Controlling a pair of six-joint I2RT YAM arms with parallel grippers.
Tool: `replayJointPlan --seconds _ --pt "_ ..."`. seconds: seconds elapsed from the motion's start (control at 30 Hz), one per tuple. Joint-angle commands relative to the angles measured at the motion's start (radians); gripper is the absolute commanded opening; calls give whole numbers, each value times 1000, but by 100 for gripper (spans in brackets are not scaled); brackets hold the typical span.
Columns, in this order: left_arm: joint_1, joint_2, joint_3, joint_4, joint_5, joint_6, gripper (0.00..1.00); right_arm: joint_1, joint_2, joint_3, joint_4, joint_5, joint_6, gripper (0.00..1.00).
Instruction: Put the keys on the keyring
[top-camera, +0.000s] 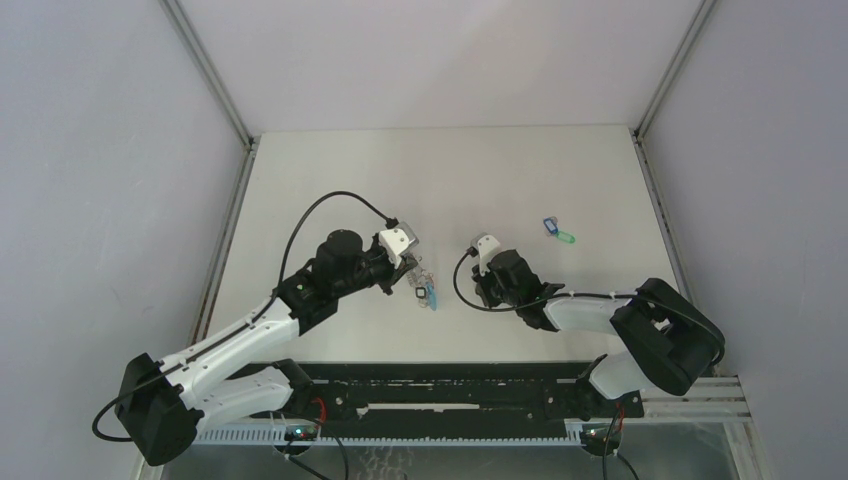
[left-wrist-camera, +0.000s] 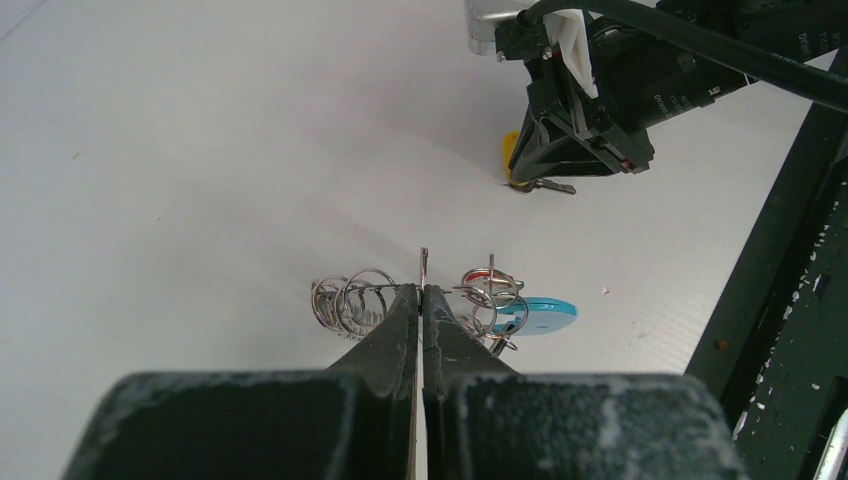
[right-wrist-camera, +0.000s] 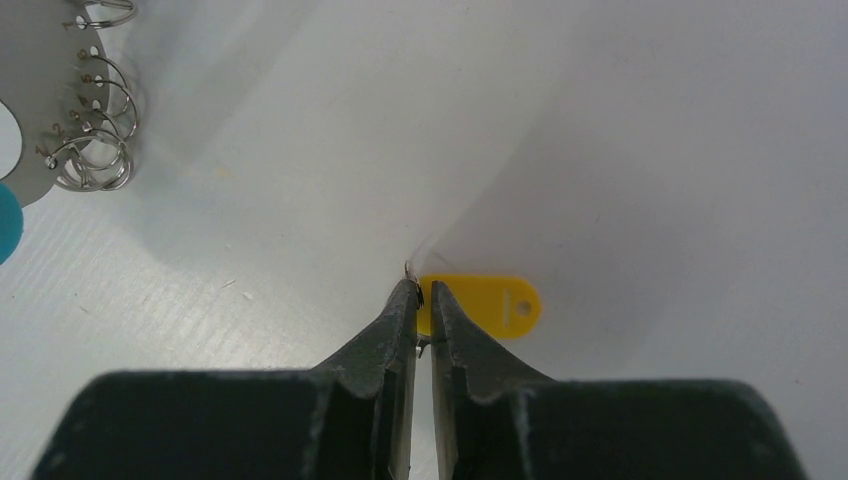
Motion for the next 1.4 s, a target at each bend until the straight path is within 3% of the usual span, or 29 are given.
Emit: replayJointPlan --seconds 0.0,0.67,0.9,1.07,1.37 --pt "-4 -5 23 44 7 18 0 14 9 19 8 -30 -22 8" --pt "-4 -7 21 43 8 18 0 15 5 20 9 -75 -42 13" --pt "-4 -5 21 43 6 20 0 17 34 38 -5 -84 -46 10" --pt "-5 -5 21 43 4 21 0 18 27 39 -14 -83 -47 0" --pt "-4 -5 19 42 4 26 0 18 -90 80 -125 -118 -46 0"
